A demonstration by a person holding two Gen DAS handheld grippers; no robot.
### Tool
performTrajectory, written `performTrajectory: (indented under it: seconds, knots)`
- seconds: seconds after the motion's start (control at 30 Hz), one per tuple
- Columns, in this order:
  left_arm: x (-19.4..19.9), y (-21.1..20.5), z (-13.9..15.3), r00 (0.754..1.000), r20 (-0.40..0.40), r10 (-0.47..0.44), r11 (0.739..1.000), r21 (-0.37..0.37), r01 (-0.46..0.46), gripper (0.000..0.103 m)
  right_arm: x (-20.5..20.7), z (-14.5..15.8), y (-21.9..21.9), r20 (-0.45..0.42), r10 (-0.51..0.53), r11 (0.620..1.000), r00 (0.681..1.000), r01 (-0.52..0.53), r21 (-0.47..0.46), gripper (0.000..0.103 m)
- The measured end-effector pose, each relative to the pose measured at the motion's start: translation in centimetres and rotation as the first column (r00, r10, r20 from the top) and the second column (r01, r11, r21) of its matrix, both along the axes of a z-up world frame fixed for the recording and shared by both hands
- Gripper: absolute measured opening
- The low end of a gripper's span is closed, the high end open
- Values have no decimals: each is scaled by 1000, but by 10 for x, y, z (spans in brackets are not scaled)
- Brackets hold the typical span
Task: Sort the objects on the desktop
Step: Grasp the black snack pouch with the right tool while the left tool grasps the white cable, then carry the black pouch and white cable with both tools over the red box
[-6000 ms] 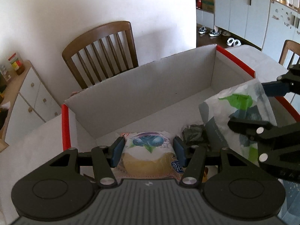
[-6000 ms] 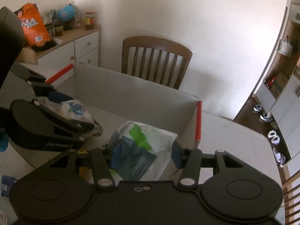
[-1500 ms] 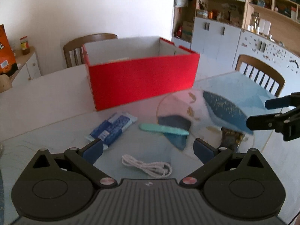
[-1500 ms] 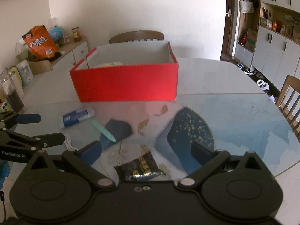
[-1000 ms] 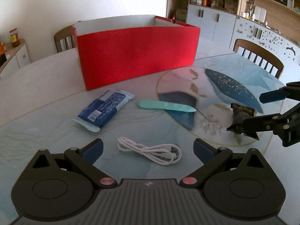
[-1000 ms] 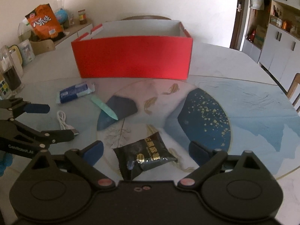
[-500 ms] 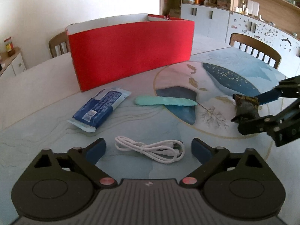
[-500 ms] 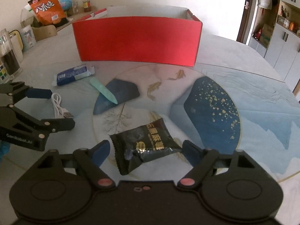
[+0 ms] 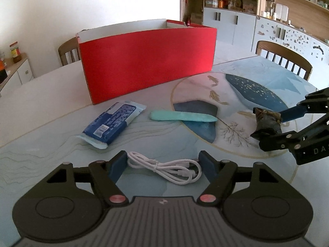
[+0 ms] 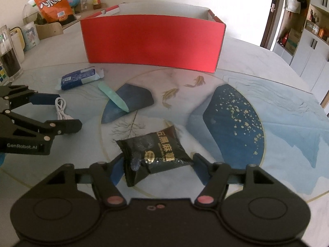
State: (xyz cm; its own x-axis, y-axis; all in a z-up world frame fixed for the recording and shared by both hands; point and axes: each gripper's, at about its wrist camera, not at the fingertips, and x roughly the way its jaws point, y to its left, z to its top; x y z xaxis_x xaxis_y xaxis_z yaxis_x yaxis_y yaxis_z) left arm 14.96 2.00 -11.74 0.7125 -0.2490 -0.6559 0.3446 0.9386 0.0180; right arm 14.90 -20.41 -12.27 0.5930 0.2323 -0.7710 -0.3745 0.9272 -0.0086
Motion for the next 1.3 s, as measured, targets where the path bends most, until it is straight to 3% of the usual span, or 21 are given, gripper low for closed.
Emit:
performTrajectory:
  seconds: [0.43, 1.3]
  knots:
    - [2, -4, 19, 1000, 20, -8, 1000, -25, 8, 76, 1, 14, -1, 33, -16, 1000, 999, 16, -2, 68]
    - [-1, -12, 86, 995, 97, -7, 999, -45, 11, 76, 12, 79, -11, 162, -22, 1000, 986, 19, 20, 68]
